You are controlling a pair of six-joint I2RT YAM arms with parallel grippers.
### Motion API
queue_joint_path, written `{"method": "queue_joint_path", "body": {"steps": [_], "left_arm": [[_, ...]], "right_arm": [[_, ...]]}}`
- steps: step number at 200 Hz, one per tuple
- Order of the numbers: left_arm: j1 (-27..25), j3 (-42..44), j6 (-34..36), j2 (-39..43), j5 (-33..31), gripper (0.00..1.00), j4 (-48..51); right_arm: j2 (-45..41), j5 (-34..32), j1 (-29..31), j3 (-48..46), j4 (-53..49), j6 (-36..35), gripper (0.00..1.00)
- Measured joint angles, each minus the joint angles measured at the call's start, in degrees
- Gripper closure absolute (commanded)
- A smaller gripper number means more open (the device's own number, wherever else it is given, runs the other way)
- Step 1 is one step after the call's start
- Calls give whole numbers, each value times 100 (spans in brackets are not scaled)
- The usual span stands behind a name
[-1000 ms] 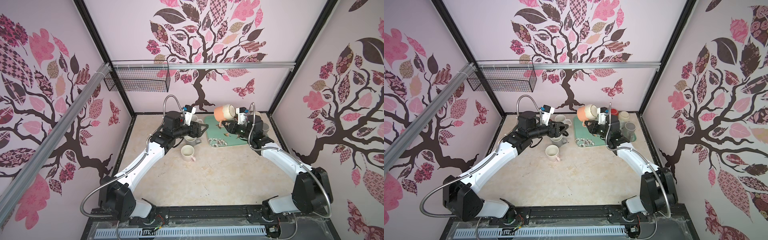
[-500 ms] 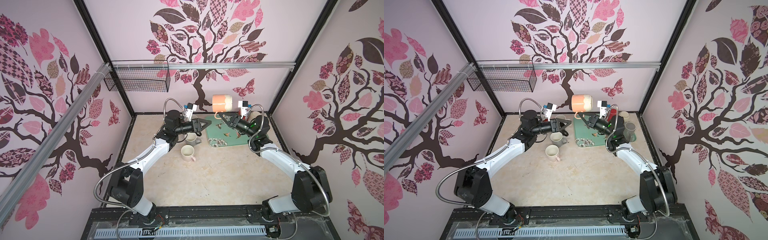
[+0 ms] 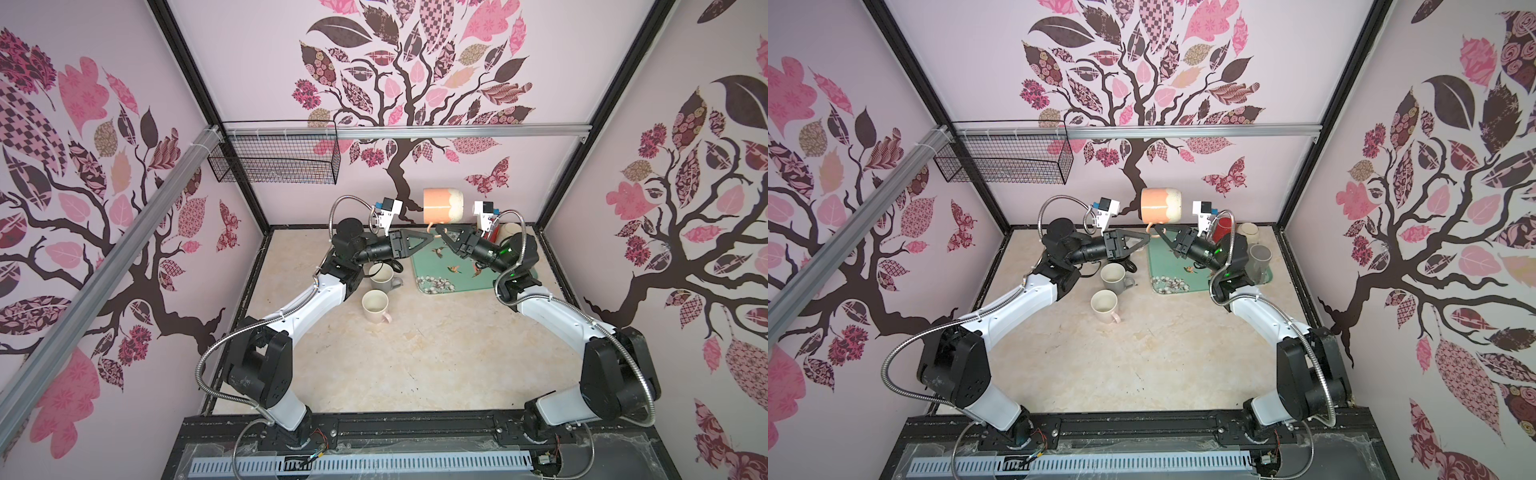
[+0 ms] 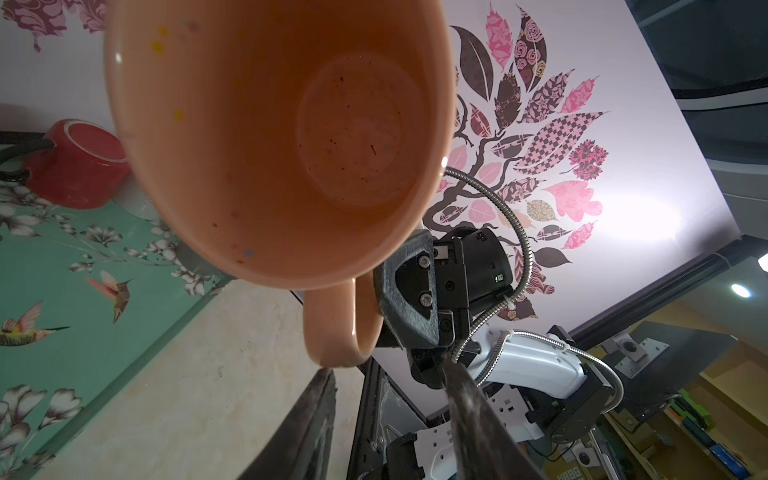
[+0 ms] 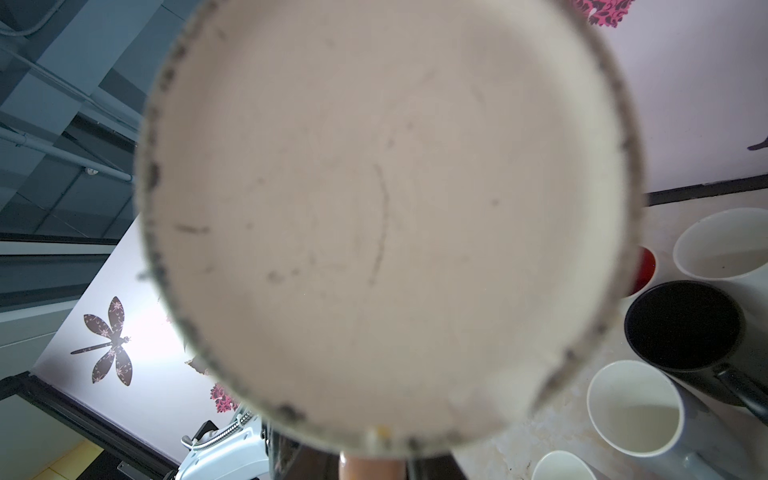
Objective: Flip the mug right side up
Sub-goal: 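Grip the peach mug's handle with left gripper while right gripper holds its base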
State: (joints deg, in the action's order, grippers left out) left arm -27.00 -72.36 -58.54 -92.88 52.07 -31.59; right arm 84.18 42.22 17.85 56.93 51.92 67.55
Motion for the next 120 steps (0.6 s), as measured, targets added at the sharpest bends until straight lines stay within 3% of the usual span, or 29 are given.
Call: {"method": "queue_joint_path", "body": {"steps": [51, 120], "left_arm": [[0, -79, -516, -232, 2, 73, -337], [2, -114, -1185, -566, -138, 72, -1058]], "right_arm": [[0, -107, 31, 0, 116, 61, 100], [111, -105, 144, -15, 262, 170, 100]]}}
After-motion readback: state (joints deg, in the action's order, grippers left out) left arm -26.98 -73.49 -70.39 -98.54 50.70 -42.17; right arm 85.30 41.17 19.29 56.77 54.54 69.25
